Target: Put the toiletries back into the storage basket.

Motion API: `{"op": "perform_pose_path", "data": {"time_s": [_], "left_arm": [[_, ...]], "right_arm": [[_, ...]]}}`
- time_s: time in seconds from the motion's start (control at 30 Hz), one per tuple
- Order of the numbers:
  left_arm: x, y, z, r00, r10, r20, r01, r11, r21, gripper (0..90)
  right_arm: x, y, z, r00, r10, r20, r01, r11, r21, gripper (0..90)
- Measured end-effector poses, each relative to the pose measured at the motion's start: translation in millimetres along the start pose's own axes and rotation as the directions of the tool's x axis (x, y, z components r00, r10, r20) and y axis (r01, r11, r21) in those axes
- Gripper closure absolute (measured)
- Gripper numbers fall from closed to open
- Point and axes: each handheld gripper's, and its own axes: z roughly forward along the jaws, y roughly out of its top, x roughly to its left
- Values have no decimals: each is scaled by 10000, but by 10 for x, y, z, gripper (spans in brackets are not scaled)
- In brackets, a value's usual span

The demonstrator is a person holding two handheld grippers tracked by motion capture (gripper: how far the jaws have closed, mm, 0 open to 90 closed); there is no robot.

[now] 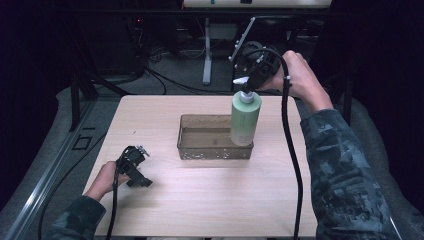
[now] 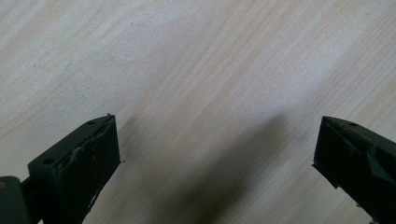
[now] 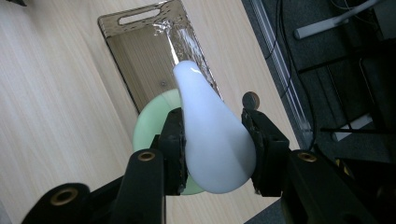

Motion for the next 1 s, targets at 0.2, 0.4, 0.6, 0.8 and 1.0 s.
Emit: {"op": "perform_pose_path", "data": {"time_s": [0.2, 0.4, 0.6, 0.8, 1.0], "left_arm": [[0, -1, -3, 10000, 15, -2, -15, 10000, -10, 2], [0, -1, -3, 10000, 9, 4, -9, 10000, -10, 2], [0, -2, -3, 10000, -3, 35, 3, 10000, -11, 2], [0, -1, -8, 10000, -1, 44, 1, 10000, -22, 1], [3, -3, -8, 10000, -6, 50, 6, 10000, -37, 1]], "right_arm": [[-21, 7, 34, 9999, 109, 25, -109, 9999, -102, 624], [-28, 17, 64, 9999, 165, 49, -164, 9997, -202, 625], [-48, 31, 96, 9998, 214, 19, -213, 9994, -286, 624], [-67, 34, 124, 9995, 314, 28, -313, 9991, -284, 624], [-72, 33, 163, 9996, 283, 24, -282, 9992, -271, 624]]}}
